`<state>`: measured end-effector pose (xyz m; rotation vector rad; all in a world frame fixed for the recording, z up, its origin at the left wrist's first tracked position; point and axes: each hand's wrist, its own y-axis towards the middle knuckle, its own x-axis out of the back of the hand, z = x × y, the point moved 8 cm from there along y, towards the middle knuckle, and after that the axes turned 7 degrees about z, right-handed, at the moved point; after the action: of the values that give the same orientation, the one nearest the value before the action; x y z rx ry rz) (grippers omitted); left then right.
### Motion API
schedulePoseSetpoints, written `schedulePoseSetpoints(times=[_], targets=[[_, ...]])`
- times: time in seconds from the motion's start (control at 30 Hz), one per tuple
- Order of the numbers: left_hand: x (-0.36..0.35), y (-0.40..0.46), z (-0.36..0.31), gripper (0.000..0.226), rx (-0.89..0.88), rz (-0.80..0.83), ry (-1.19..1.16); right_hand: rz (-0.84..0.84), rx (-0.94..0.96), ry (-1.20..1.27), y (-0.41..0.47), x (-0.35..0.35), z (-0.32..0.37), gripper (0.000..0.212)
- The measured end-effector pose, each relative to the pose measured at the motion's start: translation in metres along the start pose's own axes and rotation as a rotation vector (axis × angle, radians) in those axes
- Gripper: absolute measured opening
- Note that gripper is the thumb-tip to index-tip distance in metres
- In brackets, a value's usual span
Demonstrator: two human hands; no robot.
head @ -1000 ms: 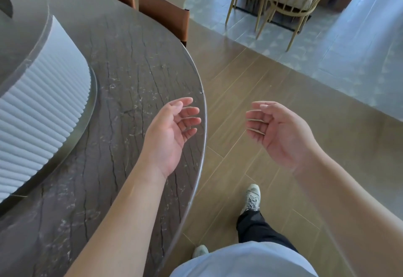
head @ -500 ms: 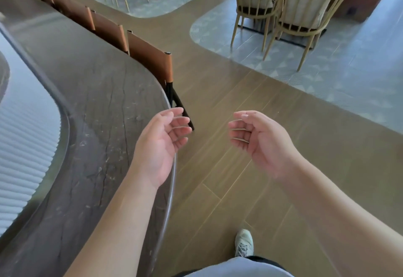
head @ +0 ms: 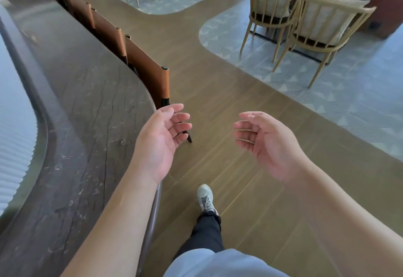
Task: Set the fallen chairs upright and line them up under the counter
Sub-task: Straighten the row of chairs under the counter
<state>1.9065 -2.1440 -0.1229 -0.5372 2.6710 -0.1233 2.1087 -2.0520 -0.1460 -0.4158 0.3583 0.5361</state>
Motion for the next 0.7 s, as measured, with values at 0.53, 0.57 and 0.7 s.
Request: schedulePoseSetpoints(times=[0.53, 0.57, 0.7], targets=[[0.008, 0.318, -0.036, 0.028, 0.103, 0.036, -0.112, -0.070, 0.014, -0.060, 0.290, -0.009, 0.108, 0.015], [0.009, 0.329, -0.043, 0.028, 0.096, 0.037, -0.110, -0.057, 0.012, -0.063, 0.304, -0.013, 0.112, 0.016], [0.021, 0.373, -0.056, 0.028, 0.073, 0.020, -0.120, -0.025, 0.003, -0.061, 0.358, -0.021, 0.125, 0.019]])
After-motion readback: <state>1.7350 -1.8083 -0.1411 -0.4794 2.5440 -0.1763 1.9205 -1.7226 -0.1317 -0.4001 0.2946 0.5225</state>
